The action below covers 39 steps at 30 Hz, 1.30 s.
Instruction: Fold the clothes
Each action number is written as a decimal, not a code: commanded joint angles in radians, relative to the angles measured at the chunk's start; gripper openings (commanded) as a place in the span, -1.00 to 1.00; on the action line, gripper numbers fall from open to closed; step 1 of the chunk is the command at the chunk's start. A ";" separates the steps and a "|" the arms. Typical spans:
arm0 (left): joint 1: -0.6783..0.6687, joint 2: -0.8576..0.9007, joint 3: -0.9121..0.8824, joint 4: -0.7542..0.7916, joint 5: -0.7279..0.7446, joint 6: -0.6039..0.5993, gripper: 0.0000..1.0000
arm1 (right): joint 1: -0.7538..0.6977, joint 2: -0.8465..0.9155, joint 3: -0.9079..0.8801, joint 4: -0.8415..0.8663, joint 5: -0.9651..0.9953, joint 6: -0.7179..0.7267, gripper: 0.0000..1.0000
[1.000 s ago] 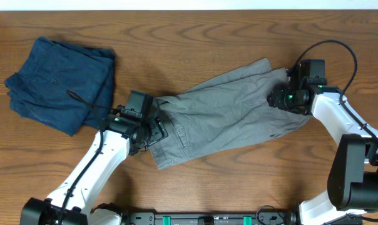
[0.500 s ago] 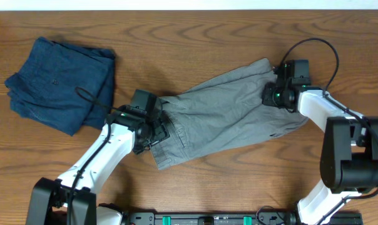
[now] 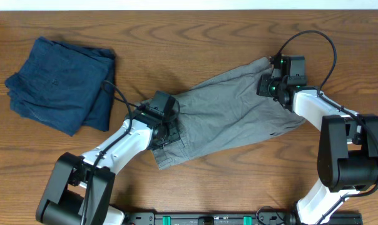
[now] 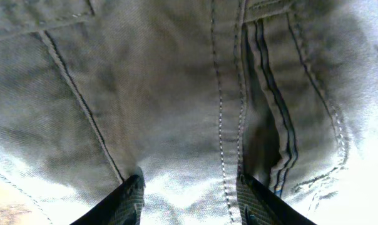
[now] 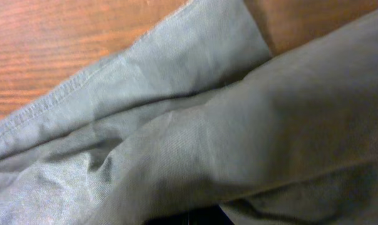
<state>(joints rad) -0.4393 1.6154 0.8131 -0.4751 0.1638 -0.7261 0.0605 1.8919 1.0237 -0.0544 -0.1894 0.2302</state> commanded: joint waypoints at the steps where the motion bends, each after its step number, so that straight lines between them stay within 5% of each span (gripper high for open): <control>1: -0.019 0.088 -0.027 0.001 0.013 0.001 0.01 | 0.019 0.013 0.002 0.058 0.002 0.031 -0.98; 8: -0.021 0.102 -0.028 -0.020 0.021 -0.002 0.01 | 0.025 0.014 0.002 0.429 0.037 0.146 -0.98; 12: -0.021 0.102 -0.028 -0.040 0.046 -0.002 0.01 | 0.027 0.021 0.002 0.470 0.084 0.170 -0.92; 19: -0.020 0.089 -0.027 -0.064 0.064 -0.001 0.01 | 0.023 -0.016 0.002 0.252 -0.025 0.098 -0.83; 25: 0.014 -0.081 0.001 -0.176 -0.044 0.025 0.04 | 0.005 -0.133 0.002 -0.007 -0.017 0.003 -0.49; 27: 0.036 -0.162 0.001 -0.175 -0.126 0.034 0.36 | -0.002 -0.169 0.002 -0.114 0.024 -0.007 -0.47; 29: 0.067 -0.227 0.001 -0.163 -0.188 0.034 0.53 | -0.009 -0.188 0.002 -0.216 0.082 -0.007 -0.46; 39: 0.175 -0.207 -0.002 0.041 -0.198 0.034 0.54 | -0.022 -0.104 0.002 -0.413 0.150 -0.034 -0.32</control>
<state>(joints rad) -0.2668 1.3731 0.8127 -0.4698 -0.0082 -0.7055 0.0425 1.7454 1.0218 -0.4595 -0.0677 0.2222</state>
